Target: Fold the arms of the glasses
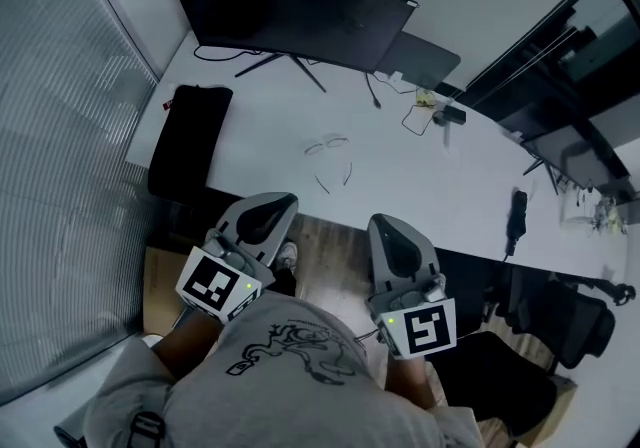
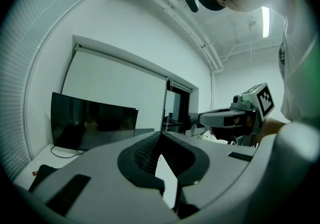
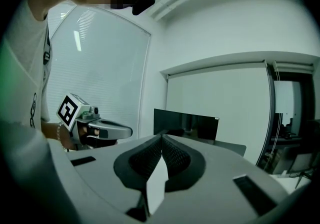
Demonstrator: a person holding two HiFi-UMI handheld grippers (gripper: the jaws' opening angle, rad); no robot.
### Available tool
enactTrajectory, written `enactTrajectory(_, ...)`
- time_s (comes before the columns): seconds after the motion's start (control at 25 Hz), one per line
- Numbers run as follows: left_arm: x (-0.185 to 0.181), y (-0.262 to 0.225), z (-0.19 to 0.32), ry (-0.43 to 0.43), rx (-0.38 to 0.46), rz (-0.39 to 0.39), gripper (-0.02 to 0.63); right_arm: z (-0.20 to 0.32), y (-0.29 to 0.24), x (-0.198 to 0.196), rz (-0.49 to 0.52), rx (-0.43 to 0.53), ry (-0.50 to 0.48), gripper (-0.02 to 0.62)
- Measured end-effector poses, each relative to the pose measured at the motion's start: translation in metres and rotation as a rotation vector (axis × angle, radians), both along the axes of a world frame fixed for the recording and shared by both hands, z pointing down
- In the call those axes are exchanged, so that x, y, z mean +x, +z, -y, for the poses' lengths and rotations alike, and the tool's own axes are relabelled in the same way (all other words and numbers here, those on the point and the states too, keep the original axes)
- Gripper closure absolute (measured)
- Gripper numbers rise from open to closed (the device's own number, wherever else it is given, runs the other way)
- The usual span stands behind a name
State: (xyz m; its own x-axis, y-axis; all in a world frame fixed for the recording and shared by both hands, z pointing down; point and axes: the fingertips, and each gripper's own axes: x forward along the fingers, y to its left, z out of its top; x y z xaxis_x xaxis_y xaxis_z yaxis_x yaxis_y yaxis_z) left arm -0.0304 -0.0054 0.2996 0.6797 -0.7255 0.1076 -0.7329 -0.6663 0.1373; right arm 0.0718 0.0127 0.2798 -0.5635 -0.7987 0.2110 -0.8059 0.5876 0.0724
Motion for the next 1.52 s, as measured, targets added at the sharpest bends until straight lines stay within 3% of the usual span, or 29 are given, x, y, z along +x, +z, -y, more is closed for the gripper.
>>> enactTrajectory(0.12, -0.008, 0.004, 0.023, 0.005, -0.003, -0.005, 0.584, 0.025, -0.003, -0.009, 0.050, 0.017, 0.027, 0.586)
enactTrajectory(0.52, -0.023, 0.026, 0.081, 0.041, -0.014, -0.001, 0.584, 0.075, 0.025, -0.017, -0.011, -0.004, 0.054, 0.586)
enactTrajectory(0.84, -0.019, 0.055, 0.120, 0.070, -0.056, 0.031, 0.584, 0.116, 0.028, -0.017, 0.039, 0.007, 0.118, 0.586)
enactTrajectory(1.16, -0.009, 0.114, 0.152, 0.098, -0.093, 0.100, 0.580, 0.142, 0.096, 0.013, -0.063, -0.087, 0.128, 0.575)
enactTrajectory(1.52, 0.005, 0.199, 0.186, 0.147, -0.190, 0.228, 0.529, 0.172, 0.178, 0.042, -0.097, -0.190, 0.185, 0.557)
